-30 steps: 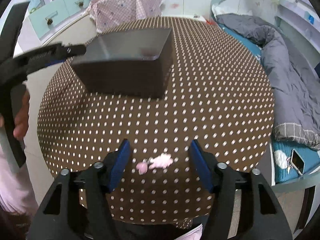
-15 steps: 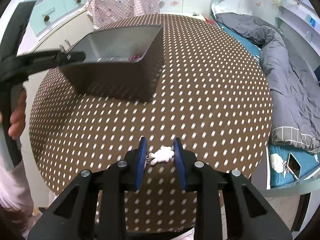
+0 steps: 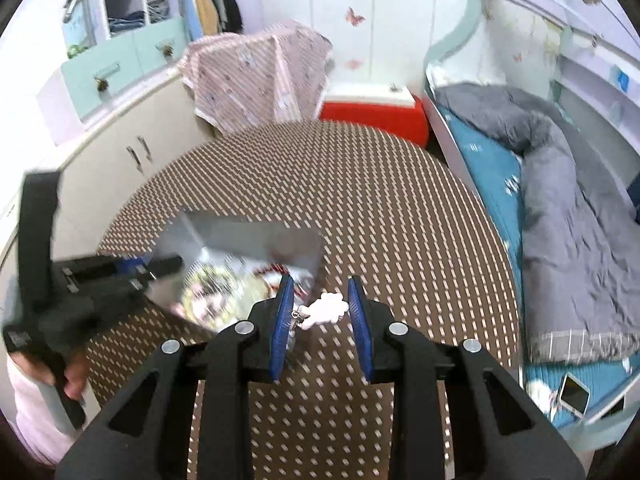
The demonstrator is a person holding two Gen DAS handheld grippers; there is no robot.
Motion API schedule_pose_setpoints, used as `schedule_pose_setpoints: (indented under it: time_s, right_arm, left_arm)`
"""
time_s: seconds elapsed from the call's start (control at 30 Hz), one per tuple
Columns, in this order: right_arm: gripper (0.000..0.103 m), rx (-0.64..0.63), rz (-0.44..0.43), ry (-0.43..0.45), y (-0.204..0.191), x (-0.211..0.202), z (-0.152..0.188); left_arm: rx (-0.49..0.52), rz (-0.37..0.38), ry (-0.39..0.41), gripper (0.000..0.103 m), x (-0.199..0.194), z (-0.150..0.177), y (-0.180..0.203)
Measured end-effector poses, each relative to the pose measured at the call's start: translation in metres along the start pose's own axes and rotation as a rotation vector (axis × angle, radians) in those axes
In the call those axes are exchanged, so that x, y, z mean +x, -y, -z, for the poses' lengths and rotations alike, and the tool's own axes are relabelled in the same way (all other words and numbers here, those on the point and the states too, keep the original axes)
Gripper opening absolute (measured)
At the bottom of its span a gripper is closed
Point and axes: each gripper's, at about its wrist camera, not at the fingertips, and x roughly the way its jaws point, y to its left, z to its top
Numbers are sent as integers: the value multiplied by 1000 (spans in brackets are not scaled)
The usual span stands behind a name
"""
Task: Organize jewelry
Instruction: 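Lower the white charm into the box and open the right gripper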
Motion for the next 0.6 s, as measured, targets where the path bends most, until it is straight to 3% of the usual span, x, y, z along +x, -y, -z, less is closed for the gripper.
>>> schedule_pose_setpoints:
  time_s: [0.13, 0.33, 0.43, 0.6]
  right_arm:
    - [26, -41, -48, 17, -19, 6, -16]
    - [27, -74, -133, -30, -37, 29, -22]
    - [42, -59, -152, -39, -39, 31, -22]
    - [53, -39, -125, -30, -34, 27, -21]
  left_arm:
    - [1, 1, 1, 15, 0, 0, 0]
    - [0, 1, 0, 15, 0, 0, 1]
    - [1, 1, -2, 15, 0, -1, 2]
    - [1, 0, -2, 15, 0, 0, 2]
